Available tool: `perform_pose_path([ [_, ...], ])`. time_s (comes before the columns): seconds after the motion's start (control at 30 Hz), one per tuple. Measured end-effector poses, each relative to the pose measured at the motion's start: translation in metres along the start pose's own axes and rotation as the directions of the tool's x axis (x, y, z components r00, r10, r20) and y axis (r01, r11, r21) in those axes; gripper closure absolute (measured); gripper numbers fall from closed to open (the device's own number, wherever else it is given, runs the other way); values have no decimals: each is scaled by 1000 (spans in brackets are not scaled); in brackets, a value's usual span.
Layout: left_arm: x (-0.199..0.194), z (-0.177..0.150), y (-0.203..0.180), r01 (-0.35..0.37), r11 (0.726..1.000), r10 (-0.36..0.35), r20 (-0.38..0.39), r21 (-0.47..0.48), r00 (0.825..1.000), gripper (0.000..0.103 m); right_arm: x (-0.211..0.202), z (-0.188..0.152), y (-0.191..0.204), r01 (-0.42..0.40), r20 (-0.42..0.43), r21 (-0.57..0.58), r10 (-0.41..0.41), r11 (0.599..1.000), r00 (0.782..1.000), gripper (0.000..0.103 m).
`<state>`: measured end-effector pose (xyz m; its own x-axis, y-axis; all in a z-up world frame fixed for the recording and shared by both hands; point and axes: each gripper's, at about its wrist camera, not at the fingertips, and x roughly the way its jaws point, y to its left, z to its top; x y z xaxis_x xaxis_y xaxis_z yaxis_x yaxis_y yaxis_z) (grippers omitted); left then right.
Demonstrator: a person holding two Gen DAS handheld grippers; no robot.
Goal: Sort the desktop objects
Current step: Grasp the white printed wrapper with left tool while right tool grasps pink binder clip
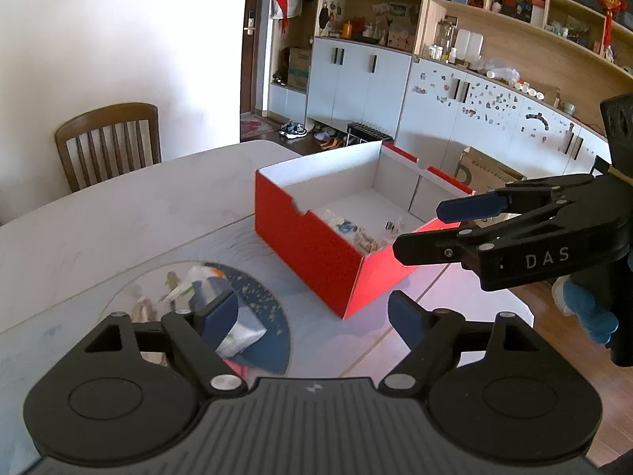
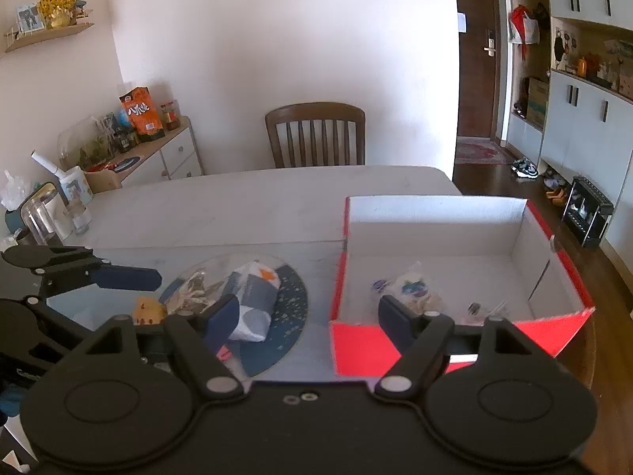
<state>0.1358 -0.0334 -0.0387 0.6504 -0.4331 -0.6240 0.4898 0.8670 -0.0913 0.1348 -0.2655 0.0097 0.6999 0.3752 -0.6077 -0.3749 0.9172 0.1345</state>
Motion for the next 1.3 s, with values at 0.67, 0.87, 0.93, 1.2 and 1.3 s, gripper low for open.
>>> perform_pose_path([
  [0.67, -28, -75, 80, -70, 996, 67, -68, -46, 995, 0, 39, -36, 76, -13, -62, -45, 11, 999, 998, 25],
  [0.87, -22, -91, 97, -81, 996, 76, -101, -42, 992, 0, 54, -43, 90, -21, -83, -73, 15, 997, 996, 25],
  [0.93, -21, -95, 100, -85, 996, 81, -110, -37, 991, 0, 60, -45, 93, -27, -94, -78, 20, 997, 995, 25],
  [1.2, -12, -107, 114, -100, 995, 94, -149, -28, 984, 0, 80, -52, 101, -31, -101, -92, 22, 995, 995, 23],
  [1.3, -9, -111, 118, -98, 995, 93, -159, -19, 983, 0, 89, -54, 105, -46, -104, -107, 35, 993, 994, 19],
])
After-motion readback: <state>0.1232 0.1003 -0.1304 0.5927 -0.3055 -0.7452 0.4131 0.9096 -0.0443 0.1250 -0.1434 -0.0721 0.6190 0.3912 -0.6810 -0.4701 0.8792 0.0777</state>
